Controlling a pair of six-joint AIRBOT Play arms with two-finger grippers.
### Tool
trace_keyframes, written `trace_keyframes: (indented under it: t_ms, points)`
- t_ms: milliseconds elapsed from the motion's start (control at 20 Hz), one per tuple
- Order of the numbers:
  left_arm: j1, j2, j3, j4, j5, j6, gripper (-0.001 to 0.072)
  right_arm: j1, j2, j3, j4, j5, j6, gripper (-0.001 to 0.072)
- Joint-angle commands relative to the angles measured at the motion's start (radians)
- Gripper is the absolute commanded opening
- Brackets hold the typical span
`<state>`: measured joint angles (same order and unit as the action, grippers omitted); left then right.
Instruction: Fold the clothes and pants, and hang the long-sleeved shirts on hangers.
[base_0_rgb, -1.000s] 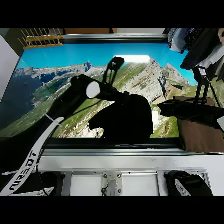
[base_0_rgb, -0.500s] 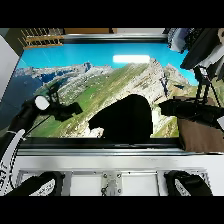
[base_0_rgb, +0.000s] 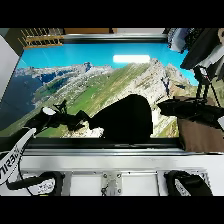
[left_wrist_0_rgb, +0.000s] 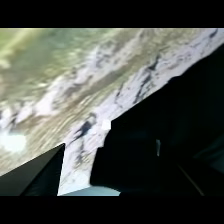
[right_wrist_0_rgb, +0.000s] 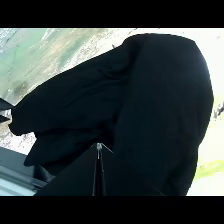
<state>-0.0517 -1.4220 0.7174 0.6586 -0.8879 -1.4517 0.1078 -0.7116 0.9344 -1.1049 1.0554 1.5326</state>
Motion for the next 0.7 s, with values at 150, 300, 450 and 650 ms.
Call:
trace_keyframes:
  t_ms: [150,300,450,650]
  points:
    - [-0.136,-0.107,0.138,-0.056,-0.010,0.039,0.0621,0.000,0.000,0.001,0.003,0.000,0.001,0.0020]
    - [-0.157,-0.111,0.180,-0.048,-0.010,0.039,0.0569,0.000,0.000,0.001,0.003,0.000,0.000,0.0020]
    - [-0.156,-0.111,0.186,-0.048,0.005,0.042,0.0181,0.000,0.000,0.001,0.003,0.000,0.000,0.0020]
    - [-0.166,-0.106,0.186,-0.048,0.031,0.047,0.0013,0.000,0.000,0.001,0.002,0.001,0.000,0.0020]
